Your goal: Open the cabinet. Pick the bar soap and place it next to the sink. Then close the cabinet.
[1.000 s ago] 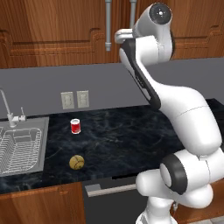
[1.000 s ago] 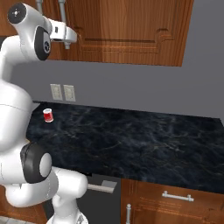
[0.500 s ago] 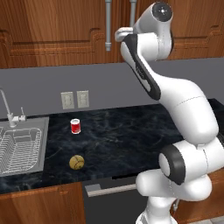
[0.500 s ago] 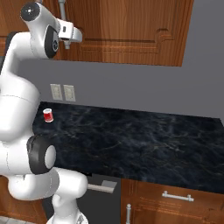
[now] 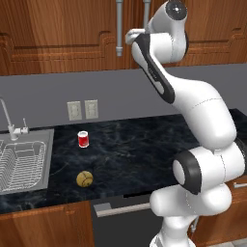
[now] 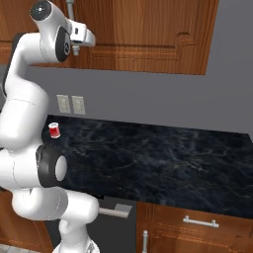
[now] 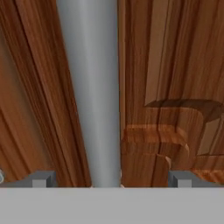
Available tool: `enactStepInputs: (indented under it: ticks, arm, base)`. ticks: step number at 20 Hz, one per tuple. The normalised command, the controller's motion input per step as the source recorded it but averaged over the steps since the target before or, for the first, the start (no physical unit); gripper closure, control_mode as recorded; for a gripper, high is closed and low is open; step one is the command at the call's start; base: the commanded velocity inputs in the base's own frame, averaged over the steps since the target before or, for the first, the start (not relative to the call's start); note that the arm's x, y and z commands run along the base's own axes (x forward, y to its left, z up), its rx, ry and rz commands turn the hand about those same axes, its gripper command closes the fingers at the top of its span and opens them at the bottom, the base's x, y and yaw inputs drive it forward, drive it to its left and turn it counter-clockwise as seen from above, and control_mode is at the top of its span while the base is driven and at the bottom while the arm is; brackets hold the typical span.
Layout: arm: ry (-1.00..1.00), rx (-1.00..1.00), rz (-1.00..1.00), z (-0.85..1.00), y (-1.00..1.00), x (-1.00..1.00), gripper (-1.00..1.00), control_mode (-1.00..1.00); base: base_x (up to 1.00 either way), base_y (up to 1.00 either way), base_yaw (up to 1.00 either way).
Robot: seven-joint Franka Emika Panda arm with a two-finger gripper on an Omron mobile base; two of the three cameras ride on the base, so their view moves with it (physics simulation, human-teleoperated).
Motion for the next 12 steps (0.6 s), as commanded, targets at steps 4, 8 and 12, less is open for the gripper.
enactStepInputs:
  ticks: [4,8,12]
  arm:
    - [-0.04,0.01,0.00,-0.24,0.00,0.27,-1.00,-1.00]
    - [-0.04,0.00,0.00,-0.21,0.00,0.33,-1.00,-1.00]
    - [-0.03,0.00,0.00,-0.02,0.00,0.25,-1.00,-1.00]
  base:
    - [0.00,0.00,0.00]
    - [0.00,0.00,0.00]
    - [0.00,0.00,0.00]
